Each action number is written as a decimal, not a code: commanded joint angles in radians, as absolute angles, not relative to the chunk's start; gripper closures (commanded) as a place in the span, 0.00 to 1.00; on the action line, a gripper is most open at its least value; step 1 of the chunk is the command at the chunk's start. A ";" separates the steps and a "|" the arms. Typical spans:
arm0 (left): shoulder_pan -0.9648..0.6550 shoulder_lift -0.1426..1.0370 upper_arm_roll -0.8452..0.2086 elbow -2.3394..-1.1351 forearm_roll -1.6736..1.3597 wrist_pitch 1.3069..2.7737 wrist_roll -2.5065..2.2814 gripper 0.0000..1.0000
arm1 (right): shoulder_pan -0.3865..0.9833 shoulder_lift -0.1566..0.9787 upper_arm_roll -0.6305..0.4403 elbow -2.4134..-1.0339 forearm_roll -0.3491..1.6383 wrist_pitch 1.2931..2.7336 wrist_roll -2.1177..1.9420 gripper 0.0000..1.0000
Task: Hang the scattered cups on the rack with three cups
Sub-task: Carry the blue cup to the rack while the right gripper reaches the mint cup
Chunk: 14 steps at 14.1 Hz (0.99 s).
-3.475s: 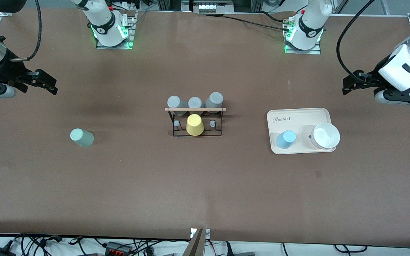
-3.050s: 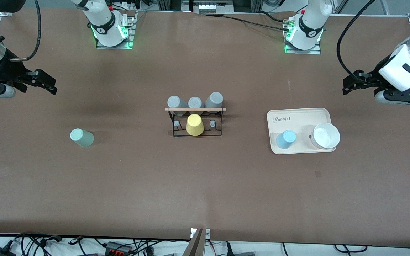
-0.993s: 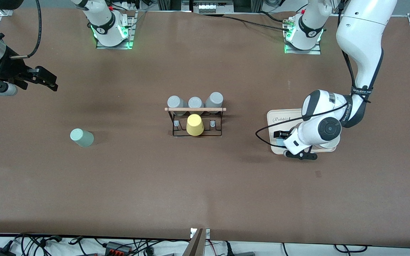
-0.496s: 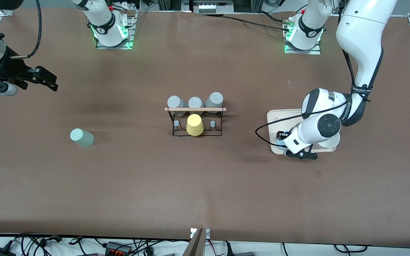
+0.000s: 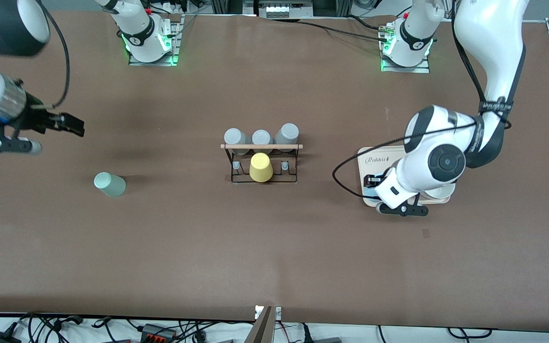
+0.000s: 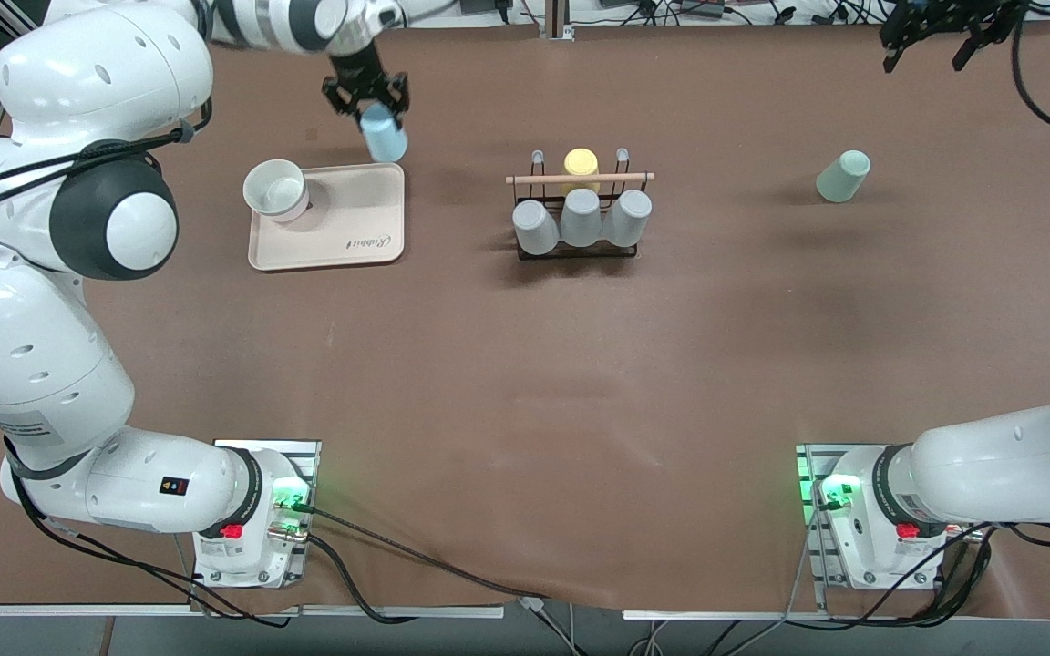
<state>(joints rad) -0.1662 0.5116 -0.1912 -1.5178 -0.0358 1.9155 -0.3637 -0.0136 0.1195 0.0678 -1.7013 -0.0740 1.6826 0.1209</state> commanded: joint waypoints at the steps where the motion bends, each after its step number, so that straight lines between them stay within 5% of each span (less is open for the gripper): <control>1: -0.231 0.528 -0.189 -1.416 -0.119 1.867 -0.527 0.99 | -0.029 0.207 0.071 -1.695 -0.094 1.762 0.110 0.00; 8: -0.396 0.695 -0.186 -1.151 -0.203 1.878 -0.894 0.99 | -0.067 0.399 0.071 -1.784 -0.147 2.057 0.003 0.00; 14: -0.460 0.707 -0.178 -1.163 -0.190 1.878 -0.908 0.99 | -0.118 0.420 0.072 -1.916 -0.147 2.238 -0.043 0.00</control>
<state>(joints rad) -0.4360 0.6931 -0.1940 -1.2028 -0.1870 1.8958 -0.8947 -0.1015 0.4406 0.0607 -1.8629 -0.1363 2.1915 -0.0241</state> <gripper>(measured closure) 0.335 0.000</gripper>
